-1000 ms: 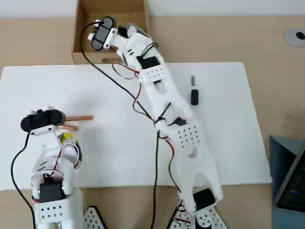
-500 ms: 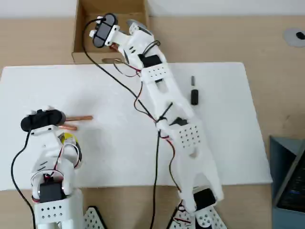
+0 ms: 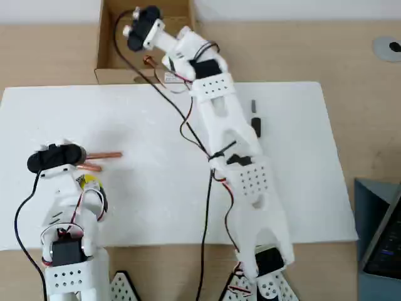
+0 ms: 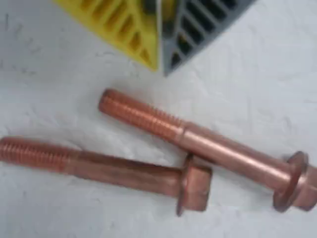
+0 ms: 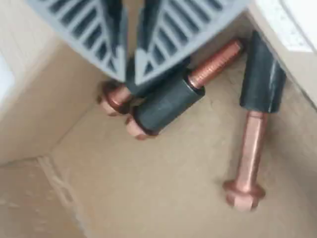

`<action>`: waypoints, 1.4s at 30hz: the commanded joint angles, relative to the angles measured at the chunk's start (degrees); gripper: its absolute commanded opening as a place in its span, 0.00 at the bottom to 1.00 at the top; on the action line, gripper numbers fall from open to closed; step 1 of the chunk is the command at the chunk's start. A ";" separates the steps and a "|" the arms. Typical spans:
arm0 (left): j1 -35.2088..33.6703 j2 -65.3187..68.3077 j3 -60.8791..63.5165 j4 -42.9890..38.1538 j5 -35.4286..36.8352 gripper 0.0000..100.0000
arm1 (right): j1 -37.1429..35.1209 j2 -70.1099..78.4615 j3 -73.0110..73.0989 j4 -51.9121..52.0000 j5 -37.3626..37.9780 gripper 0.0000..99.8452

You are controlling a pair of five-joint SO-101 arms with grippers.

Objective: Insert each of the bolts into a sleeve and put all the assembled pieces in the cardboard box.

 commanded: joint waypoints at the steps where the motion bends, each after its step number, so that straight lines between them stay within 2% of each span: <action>1: -0.53 -0.13 -0.44 0.09 -0.26 0.00 | 1.01 -8.66 -6.29 7.91 -4.22 0.01; 8: -0.53 -0.13 -0.44 0.09 -0.26 0.00 | 2.77 -12.62 -13.32 24.88 -9.23 0.01; 20: -0.53 -0.13 -0.44 0.09 -0.26 0.00 | 5.32 -13.41 -31.78 53.45 -9.67 0.01; 23: -0.53 -0.13 -0.44 0.09 -0.26 0.00 | 5.41 -13.41 -35.21 58.55 -13.19 0.01; 35: -0.53 -0.13 -0.44 0.09 -0.18 0.00 | 10.07 -15.60 -35.56 59.08 -19.34 0.01; 42: -0.53 -0.13 -0.44 0.09 -0.18 0.00 | 11.91 -27.65 -17.89 59.08 -23.38 0.01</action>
